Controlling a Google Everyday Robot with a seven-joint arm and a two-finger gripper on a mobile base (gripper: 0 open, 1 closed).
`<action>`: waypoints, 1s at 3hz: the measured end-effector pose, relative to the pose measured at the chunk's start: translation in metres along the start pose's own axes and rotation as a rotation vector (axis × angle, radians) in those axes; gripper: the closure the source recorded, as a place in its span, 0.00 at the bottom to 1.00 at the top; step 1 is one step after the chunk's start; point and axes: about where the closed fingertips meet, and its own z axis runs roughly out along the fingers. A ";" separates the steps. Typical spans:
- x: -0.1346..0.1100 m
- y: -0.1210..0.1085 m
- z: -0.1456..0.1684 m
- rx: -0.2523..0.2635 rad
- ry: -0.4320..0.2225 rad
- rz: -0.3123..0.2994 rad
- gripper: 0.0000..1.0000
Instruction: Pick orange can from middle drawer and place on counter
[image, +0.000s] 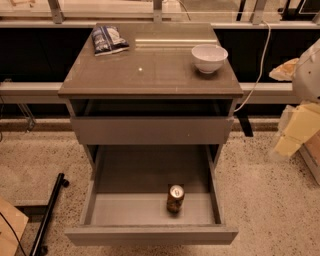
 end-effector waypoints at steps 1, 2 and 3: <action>0.014 -0.002 0.028 0.018 -0.037 0.011 0.00; 0.031 -0.025 0.092 0.024 -0.078 0.019 0.00; 0.031 -0.025 0.092 0.024 -0.078 0.019 0.00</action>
Offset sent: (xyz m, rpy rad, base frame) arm 0.0417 -0.0178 -0.0869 0.0650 -0.0627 -0.0047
